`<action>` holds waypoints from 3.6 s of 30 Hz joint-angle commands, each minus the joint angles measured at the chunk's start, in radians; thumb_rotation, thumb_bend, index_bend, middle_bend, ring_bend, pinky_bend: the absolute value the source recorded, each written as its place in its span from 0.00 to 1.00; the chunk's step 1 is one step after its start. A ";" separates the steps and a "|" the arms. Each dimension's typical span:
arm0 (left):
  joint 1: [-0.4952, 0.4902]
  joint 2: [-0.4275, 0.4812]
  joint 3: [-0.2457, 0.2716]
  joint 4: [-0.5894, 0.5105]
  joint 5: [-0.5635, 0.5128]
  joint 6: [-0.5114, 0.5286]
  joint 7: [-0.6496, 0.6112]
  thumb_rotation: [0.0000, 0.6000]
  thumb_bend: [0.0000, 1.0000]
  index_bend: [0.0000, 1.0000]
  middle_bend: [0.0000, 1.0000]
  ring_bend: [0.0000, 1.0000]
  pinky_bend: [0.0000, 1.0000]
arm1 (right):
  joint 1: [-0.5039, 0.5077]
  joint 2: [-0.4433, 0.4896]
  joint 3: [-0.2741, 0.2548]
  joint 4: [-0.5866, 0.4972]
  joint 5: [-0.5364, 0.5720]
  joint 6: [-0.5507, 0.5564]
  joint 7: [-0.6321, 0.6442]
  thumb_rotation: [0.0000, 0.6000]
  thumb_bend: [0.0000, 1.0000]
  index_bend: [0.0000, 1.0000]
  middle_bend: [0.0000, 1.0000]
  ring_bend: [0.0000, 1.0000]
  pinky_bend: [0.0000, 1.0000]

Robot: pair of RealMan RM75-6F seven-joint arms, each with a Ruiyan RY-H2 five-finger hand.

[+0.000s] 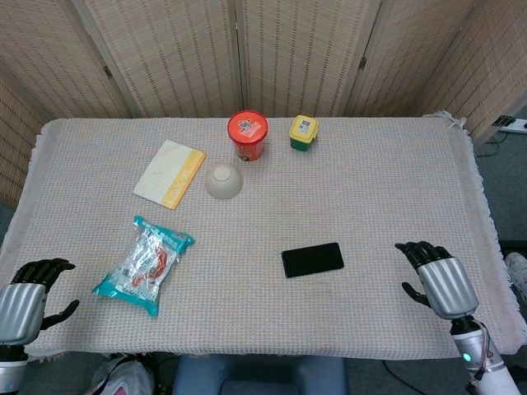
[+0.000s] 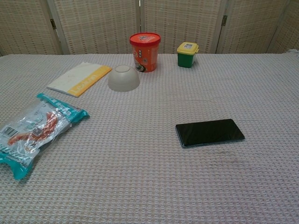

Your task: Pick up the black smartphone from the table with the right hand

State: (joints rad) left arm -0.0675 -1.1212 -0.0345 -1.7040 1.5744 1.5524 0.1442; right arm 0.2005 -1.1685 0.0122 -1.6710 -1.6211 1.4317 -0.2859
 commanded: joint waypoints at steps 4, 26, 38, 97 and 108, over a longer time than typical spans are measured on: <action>0.012 0.007 0.005 0.008 -0.003 0.012 -0.017 1.00 0.20 0.33 0.31 0.26 0.26 | 0.123 -0.127 0.042 0.075 0.049 -0.191 -0.077 1.00 0.13 0.23 0.32 0.28 0.43; 0.050 0.021 0.014 0.047 -0.028 0.037 -0.065 1.00 0.20 0.33 0.31 0.26 0.26 | 0.349 -0.421 0.086 0.350 0.174 -0.479 -0.165 1.00 0.08 0.28 0.31 0.28 0.43; 0.055 0.018 0.011 0.067 -0.039 0.035 -0.082 1.00 0.20 0.33 0.31 0.26 0.26 | 0.379 -0.439 0.073 0.364 0.199 -0.496 -0.176 1.00 0.08 0.30 0.33 0.28 0.43; 0.064 0.036 -0.003 0.070 -0.053 0.040 -0.095 1.00 0.20 0.33 0.31 0.26 0.26 | 0.529 -0.363 0.179 0.312 0.441 -0.431 -0.294 1.00 0.31 0.31 0.31 0.28 0.43; 0.037 0.025 -0.018 0.054 -0.035 0.028 -0.069 1.00 0.20 0.33 0.31 0.26 0.26 | 0.300 -0.054 0.080 -0.044 0.314 -0.149 -0.243 1.00 0.01 0.30 0.30 0.27 0.43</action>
State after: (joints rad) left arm -0.0293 -1.0956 -0.0519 -1.6489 1.5384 1.5815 0.0733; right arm 0.5713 -1.2974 0.1373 -1.6450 -1.2559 1.2125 -0.5546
